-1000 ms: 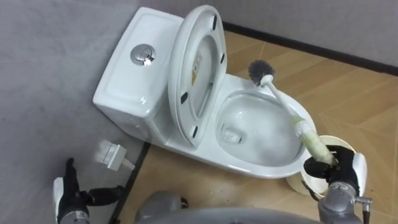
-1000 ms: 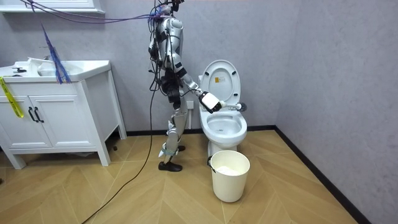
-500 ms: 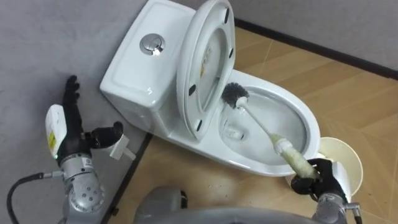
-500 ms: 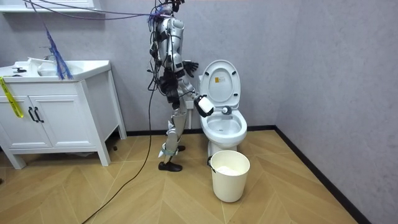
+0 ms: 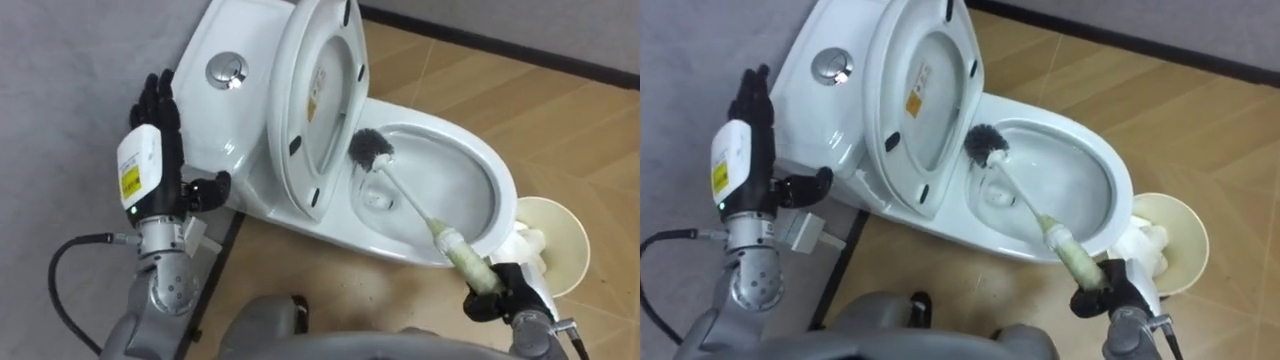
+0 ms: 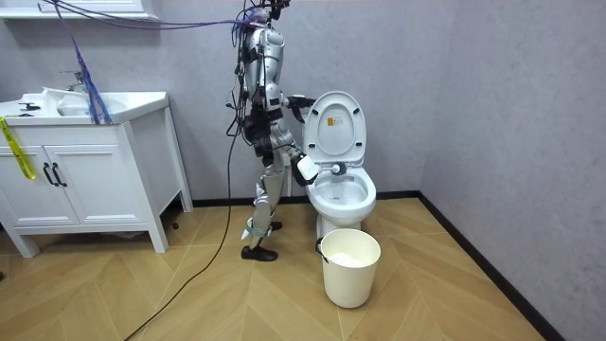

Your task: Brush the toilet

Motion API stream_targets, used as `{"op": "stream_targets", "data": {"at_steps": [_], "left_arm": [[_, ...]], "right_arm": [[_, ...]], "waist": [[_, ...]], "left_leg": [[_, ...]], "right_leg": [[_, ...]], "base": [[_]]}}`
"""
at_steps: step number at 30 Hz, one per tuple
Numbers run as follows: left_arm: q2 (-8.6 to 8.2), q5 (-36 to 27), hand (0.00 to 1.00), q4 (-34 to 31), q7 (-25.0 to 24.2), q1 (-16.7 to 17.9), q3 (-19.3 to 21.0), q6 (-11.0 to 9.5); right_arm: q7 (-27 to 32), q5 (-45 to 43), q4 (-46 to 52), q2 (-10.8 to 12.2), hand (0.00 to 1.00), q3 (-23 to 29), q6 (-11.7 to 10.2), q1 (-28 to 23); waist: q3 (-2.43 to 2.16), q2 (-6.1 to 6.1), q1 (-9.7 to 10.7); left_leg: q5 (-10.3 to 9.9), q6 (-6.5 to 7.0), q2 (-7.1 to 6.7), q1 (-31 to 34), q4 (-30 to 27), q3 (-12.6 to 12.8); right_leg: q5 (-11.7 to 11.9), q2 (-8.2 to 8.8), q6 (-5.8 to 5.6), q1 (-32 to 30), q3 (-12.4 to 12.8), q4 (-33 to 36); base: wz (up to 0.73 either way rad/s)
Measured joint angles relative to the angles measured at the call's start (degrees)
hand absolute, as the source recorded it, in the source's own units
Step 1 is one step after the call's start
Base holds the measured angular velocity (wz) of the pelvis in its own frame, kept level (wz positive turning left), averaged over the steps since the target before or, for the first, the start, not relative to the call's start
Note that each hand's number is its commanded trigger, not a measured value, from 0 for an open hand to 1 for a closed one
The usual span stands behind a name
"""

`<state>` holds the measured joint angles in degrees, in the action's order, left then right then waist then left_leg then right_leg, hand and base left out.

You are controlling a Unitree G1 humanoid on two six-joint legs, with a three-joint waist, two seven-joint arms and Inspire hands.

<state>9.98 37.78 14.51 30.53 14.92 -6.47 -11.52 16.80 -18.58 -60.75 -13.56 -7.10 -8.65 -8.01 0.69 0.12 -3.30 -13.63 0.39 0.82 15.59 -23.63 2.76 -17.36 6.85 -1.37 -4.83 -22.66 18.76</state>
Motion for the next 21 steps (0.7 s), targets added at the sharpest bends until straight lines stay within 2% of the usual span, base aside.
{"op": "stream_targets", "data": {"at_steps": [2, 6, 11, 13, 15, 17, 21], "left_arm": [[0.20, -0.01, 0.00, 0.81, -0.21, -0.05, -1.05, 0.15], [0.18, -0.08, 0.00, 2.72, -1.18, -0.75, -3.47, 0.49], [0.42, -0.07, 0.00, 4.38, -0.53, -0.96, -3.86, -0.26], [0.79, -0.09, 0.00, 4.78, 0.07, -1.12, -4.05, -0.59], [1.86, -1.09, 0.00, 5.05, 0.18, -1.67, -4.68, -0.70], [2.54, -2.21, 0.00, 5.40, 0.29, -2.48, -5.13, -1.25], [2.48, -2.23, 0.00, 6.94, 0.24, -5.20, -5.36, -1.83]], "right_arm": [[-0.17, -1.24, 0.00, -0.03, 1.00, -0.04, 0.05, 0.04], [-0.51, -2.14, 0.17, -0.02, 1.00, -0.67, 1.49, 0.14], [-0.35, -3.13, 0.04, -0.04, 1.00, -0.65, 3.16, 0.42], [-0.30, -4.63, 0.04, -0.04, 1.00, -0.84, 4.33, 1.08], [0.57, -5.64, 0.26, -0.23, 1.00, -1.21, 5.03, 1.69], [1.61, -5.98, 0.41, -0.69, 1.00, -1.82, 5.04, 2.56], [2.11, -3.22, -1.65, -1.31, 1.00, -2.19, 5.12, 6.89]], "waist": [[0.06, -0.12, 0.18], [0.05, -0.12, 0.96], [0.10, -0.21, 1.26], [0.10, -0.20, 1.16], [0.10, -0.19, 1.14], [0.12, -0.20, 1.05], [0.14, -0.08, 0.33]], "left_leg": [[0.00, 0.00, 0.19, 0.37, -0.01, 0.55], [0.00, 0.00, 0.38, 1.77, -0.01, 1.47], [0.00, 0.03, 0.35, 3.63, -0.40, 1.77], [0.08, 0.16, 0.36, 4.39, -0.65, 1.85], [0.17, 0.32, 0.43, 5.59, -1.30, 2.09], [0.30, 0.55, 0.43, 6.69, -1.90, 2.53], [0.98, 1.50, -0.19, 9.06, -2.57, 2.62]], "right_leg": [[0.02, -0.08, 0.00, -0.44, 0.65, 0.07], [0.04, -0.10, 0.03, -2.60, 1.55, 1.07], [0.03, 0.12, 0.04, -5.54, 2.48, 3.35], [0.01, 0.36, 0.04, -6.99, 2.82, 4.77], [0.00, 0.99, 0.04, -8.65, 2.70, 6.31], [-0.06, 1.16, 0.09, -10.08, 2.75, 7.44], [-0.28, 2.13, 0.36, -12.55, 2.71, 8.41]], "base": [[-0.22], [-0.10], [-0.06], [-0.09], [-0.08], [-0.08], [-0.01]]}}
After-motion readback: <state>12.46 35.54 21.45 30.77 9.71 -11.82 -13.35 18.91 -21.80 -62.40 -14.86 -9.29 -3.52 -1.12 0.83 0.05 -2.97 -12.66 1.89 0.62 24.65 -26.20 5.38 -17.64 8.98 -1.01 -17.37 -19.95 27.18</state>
